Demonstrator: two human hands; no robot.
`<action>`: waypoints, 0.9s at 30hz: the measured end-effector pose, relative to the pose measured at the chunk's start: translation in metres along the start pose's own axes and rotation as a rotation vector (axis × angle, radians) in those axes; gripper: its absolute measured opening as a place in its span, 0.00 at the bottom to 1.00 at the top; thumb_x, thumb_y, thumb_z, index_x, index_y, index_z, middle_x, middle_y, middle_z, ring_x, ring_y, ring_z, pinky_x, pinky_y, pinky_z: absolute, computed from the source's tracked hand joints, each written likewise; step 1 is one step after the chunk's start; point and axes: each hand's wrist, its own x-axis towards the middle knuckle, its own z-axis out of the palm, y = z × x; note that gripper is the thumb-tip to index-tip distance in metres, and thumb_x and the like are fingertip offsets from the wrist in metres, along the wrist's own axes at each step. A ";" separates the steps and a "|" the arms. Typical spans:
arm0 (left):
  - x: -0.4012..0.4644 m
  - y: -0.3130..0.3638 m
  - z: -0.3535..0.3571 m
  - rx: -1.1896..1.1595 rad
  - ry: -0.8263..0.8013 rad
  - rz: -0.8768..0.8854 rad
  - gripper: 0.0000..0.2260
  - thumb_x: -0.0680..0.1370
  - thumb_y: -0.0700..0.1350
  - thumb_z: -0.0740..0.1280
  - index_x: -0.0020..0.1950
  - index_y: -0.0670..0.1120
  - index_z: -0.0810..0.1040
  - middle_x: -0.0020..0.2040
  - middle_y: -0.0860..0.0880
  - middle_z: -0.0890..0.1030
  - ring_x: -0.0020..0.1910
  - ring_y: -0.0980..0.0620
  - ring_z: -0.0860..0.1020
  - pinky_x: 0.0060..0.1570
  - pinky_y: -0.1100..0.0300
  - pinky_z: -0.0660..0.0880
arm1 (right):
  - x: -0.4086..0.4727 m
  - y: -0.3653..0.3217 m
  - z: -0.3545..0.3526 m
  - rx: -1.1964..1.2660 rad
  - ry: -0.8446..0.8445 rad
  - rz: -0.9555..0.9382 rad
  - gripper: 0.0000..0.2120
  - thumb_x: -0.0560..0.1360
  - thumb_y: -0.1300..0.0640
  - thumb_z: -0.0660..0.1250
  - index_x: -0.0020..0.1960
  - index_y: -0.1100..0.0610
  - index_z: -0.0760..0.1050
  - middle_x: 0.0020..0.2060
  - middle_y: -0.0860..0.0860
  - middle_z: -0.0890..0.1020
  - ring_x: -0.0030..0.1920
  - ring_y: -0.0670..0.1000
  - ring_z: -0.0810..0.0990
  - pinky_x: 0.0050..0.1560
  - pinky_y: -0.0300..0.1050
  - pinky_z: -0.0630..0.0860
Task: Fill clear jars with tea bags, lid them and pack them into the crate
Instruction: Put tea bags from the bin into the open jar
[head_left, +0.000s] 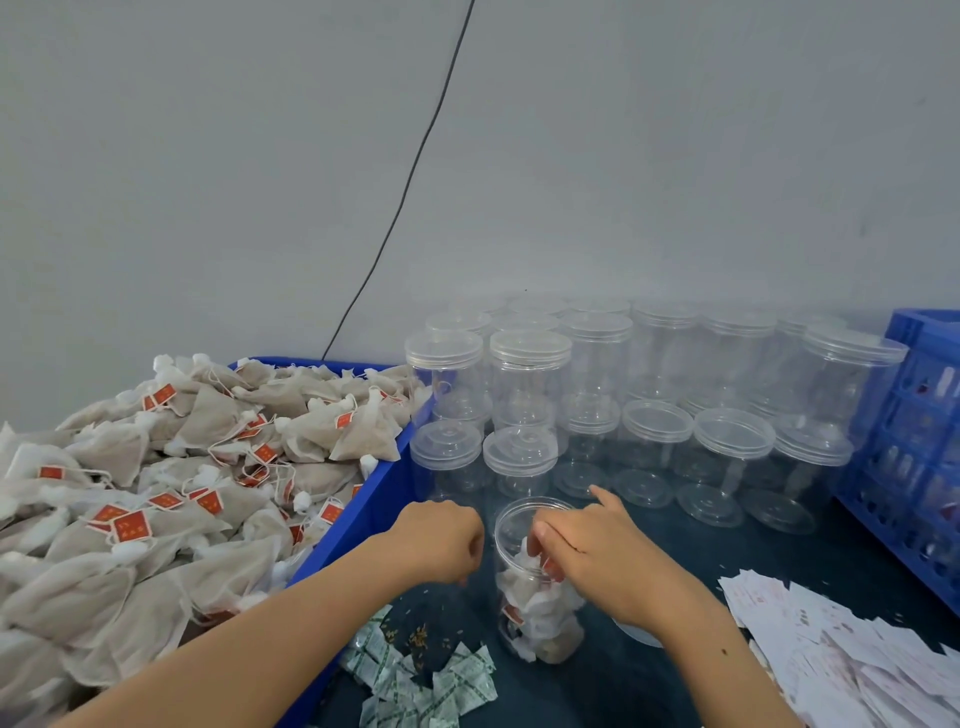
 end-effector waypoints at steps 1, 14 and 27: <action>0.000 0.000 0.001 0.008 -0.037 0.008 0.09 0.77 0.41 0.63 0.51 0.49 0.82 0.50 0.52 0.84 0.52 0.51 0.79 0.48 0.56 0.73 | 0.001 0.001 0.001 -0.001 0.000 -0.007 0.19 0.83 0.54 0.46 0.52 0.52 0.75 0.42 0.46 0.82 0.51 0.45 0.77 0.75 0.48 0.43; 0.002 0.015 0.024 0.094 -0.411 0.094 0.16 0.70 0.53 0.76 0.52 0.46 0.83 0.47 0.50 0.82 0.45 0.52 0.75 0.43 0.58 0.70 | -0.006 0.032 -0.015 0.360 0.307 0.079 0.08 0.81 0.58 0.58 0.53 0.48 0.74 0.45 0.40 0.82 0.47 0.41 0.80 0.50 0.37 0.74; -0.003 -0.003 -0.021 -0.308 0.270 -0.035 0.04 0.81 0.45 0.63 0.50 0.45 0.71 0.46 0.52 0.84 0.42 0.52 0.83 0.50 0.52 0.78 | -0.005 0.038 -0.013 0.398 0.270 0.113 0.10 0.81 0.60 0.59 0.51 0.49 0.77 0.46 0.41 0.81 0.49 0.39 0.79 0.53 0.37 0.76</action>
